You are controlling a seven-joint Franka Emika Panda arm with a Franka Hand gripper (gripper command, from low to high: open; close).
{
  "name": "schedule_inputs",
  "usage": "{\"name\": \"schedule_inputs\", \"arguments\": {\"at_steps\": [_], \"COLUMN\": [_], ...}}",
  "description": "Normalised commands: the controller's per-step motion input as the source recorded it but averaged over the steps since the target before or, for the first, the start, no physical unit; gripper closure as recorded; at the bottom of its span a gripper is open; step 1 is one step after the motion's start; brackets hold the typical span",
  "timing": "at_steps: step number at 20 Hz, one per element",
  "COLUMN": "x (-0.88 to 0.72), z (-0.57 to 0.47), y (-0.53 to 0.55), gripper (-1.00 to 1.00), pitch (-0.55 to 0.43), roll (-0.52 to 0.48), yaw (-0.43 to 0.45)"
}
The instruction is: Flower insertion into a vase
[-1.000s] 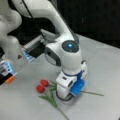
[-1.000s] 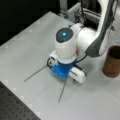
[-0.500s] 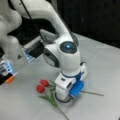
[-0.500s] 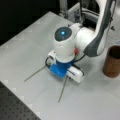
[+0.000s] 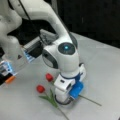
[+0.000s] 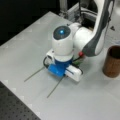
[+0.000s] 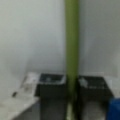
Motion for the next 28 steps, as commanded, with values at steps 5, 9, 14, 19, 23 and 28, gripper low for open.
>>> {"name": "schedule_inputs", "arguments": {"at_steps": [5,9,14,19,23,28], "x": [0.34,0.32,0.27,0.23,0.20,0.16], "z": [-0.17,-0.11,0.02,0.12,0.13,0.21], "y": [0.03,0.03,0.02,-0.02,-0.05,-0.03], "gripper": [1.00,1.00,1.00,1.00,1.00,1.00], "pitch": [0.090,0.104,0.144,0.166,0.178,0.192], "roll": [0.182,0.188,0.221,0.204,0.160,0.101], "yaw": [-0.016,-0.053,-0.083,-0.112,-0.093,-0.142]}}
